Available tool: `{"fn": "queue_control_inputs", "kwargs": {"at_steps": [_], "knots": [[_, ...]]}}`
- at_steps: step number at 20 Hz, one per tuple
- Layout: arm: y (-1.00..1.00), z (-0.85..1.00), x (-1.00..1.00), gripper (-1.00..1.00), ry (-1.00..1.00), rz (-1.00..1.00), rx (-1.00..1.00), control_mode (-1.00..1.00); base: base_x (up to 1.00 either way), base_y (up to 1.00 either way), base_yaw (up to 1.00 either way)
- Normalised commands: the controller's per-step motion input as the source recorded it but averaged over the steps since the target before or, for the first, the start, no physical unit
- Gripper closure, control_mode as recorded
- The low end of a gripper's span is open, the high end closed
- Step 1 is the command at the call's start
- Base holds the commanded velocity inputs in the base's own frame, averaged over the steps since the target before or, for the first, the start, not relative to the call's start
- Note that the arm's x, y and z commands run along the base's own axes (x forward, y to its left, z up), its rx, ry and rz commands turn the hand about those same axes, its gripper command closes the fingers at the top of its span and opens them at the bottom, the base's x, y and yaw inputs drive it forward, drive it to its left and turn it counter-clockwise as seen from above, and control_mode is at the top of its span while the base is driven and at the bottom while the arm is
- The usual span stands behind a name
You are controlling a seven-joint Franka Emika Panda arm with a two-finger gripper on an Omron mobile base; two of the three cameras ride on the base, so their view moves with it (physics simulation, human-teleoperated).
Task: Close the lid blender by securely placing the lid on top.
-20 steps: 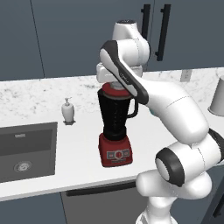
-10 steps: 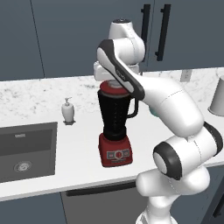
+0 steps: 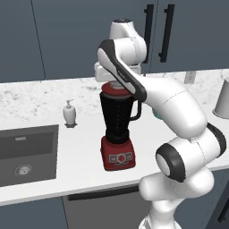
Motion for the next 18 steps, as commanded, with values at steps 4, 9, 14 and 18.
{"fn": "queue_control_inputs", "kwargs": {"at_steps": [4,9,14,18], "knots": [[0.03,0.0,0.19,1.0,-0.03,-0.01,0.0,-1.0,0.0,0.0,0.0],[0.0,0.0,0.17,1.0,-0.07,-0.01,0.0,-1.0,0.0,0.0,0.0],[0.0,0.0,0.14,1.0,-0.12,-0.02,0.0,-1.0,0.0,0.0,0.0],[0.0,0.0,0.11,1.0,-0.13,-0.01,0.0,-1.0,0.0,0.0,0.0]]}}
